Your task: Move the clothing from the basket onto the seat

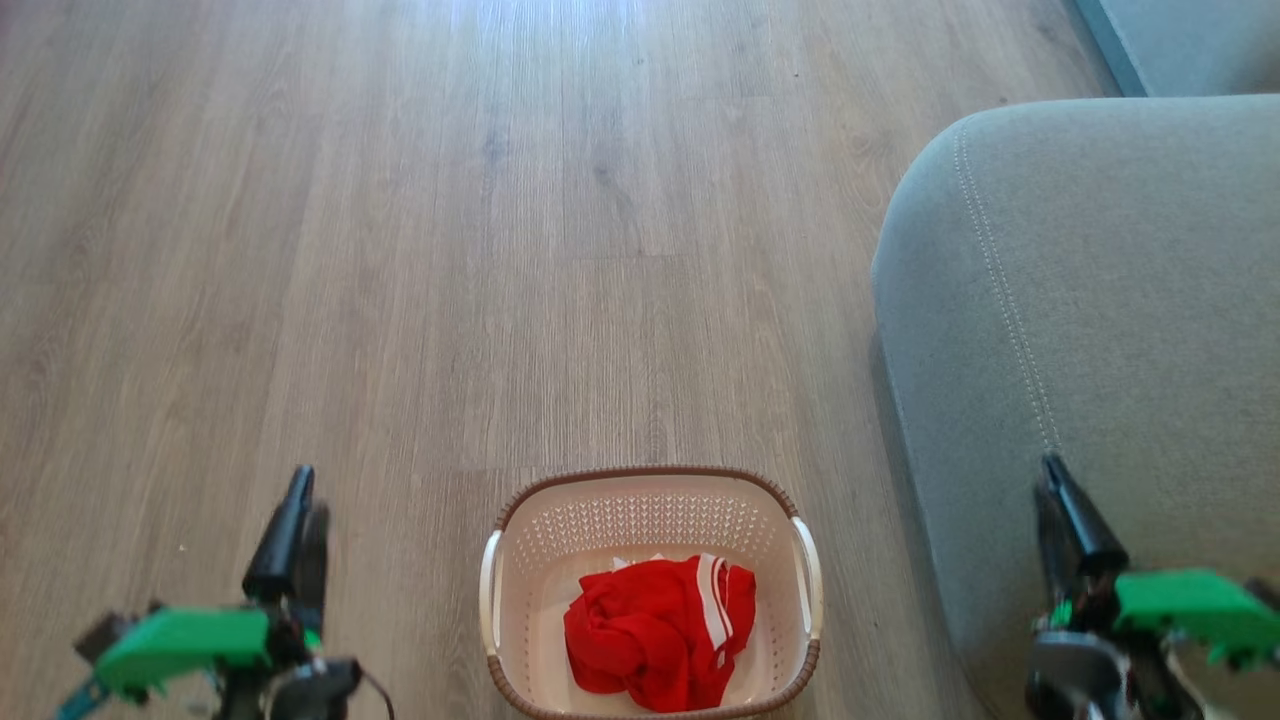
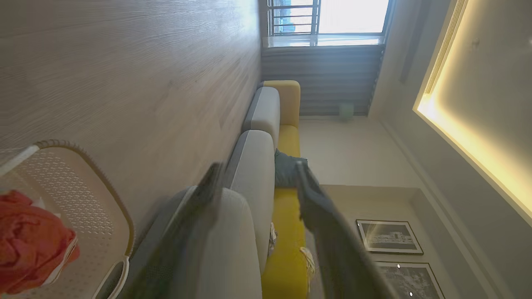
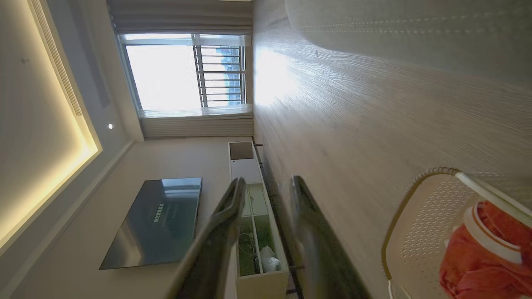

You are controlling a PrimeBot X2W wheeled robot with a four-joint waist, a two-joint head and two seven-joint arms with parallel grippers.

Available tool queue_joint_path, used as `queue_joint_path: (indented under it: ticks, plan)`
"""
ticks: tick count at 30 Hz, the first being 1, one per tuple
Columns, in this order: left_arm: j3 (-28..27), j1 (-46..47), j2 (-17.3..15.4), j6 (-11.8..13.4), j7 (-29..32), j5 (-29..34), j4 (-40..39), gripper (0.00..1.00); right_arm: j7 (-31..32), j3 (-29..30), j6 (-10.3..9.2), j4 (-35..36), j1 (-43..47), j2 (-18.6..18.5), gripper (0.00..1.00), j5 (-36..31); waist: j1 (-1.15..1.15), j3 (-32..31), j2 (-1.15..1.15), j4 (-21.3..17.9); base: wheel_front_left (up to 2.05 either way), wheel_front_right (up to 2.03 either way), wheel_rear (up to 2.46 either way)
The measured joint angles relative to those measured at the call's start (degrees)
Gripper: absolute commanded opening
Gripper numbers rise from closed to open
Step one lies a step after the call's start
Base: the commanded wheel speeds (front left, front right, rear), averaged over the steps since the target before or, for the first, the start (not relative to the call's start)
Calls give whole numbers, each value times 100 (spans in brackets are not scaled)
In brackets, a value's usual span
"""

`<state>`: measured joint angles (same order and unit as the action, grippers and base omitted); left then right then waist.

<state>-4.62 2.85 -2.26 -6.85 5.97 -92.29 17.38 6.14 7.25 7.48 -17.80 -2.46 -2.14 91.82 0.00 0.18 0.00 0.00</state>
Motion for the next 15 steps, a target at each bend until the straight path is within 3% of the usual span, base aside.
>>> queue_joint_path:
  ticks: [1, 15]
  plan:
    - [7, -66, 8, 0, 0, 0, 85, 100, 0, -9, 0, -99, 59, 10, 100, 0, 0, 0, 0, 0, 0, 0, 0]
    - [-78, -274, 27, 1, -194, 212, 145, 100, -192, -14, -1, -186, 193, 20, 100, -243, 0, 10, 0, 28, 0, 0, 0]
